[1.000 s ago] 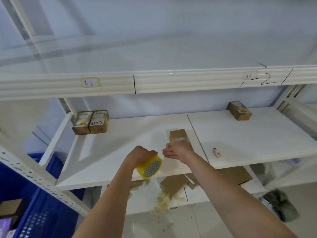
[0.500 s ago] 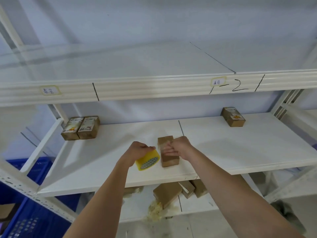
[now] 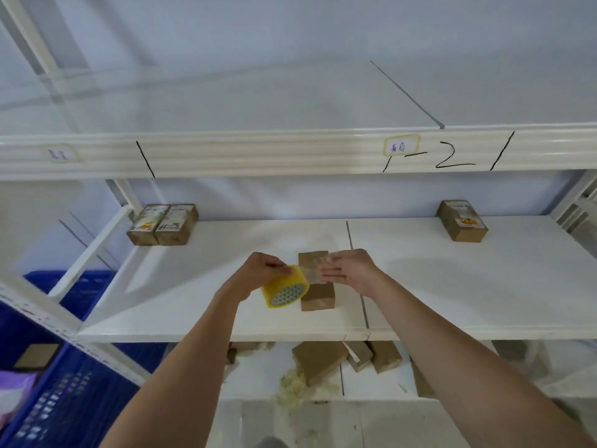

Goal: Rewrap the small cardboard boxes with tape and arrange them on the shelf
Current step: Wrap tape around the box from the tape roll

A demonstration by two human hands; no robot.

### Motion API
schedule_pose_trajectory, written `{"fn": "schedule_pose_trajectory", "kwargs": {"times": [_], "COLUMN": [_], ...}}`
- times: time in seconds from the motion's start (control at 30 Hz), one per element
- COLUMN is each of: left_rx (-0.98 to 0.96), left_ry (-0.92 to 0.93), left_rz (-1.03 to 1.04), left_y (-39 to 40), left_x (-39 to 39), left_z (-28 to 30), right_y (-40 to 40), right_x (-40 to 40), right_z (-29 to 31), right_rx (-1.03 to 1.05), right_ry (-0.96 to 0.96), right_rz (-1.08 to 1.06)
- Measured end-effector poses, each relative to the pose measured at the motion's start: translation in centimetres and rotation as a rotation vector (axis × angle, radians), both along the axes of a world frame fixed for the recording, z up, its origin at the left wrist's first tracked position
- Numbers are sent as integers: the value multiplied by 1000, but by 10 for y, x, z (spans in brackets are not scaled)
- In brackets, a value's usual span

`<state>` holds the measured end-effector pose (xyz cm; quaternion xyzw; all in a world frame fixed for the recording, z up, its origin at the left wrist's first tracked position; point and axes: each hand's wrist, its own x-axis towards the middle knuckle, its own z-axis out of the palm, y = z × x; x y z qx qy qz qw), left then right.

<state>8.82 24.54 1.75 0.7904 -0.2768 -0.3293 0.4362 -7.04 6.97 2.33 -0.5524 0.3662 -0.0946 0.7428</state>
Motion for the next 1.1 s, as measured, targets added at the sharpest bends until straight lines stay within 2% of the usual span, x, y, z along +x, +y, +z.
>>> {"fn": "schedule_pose_trajectory", "kwargs": {"times": [0.27, 0.4, 0.6, 0.87, 1.1], "left_rx": [-9, 8, -39, 220, 511], "left_ry": [-107, -64, 76, -101, -415], "left_rz": [-48, -94, -205, -252, -261], "left_y": [-14, -20, -23, -48, -56], "left_x": [25, 43, 63, 76, 74], "left_z": [-12, -15, -21, -29, -36], "right_y": [-7, -14, -25, -23, -41], "right_x": [21, 36, 37, 43, 41], "right_z": [5, 3, -2, -17, -13], "right_rx": [30, 19, 141, 143, 113], "right_ry": [-12, 84, 164, 202, 203], "right_rz": [59, 13, -83, -141, -175]}}
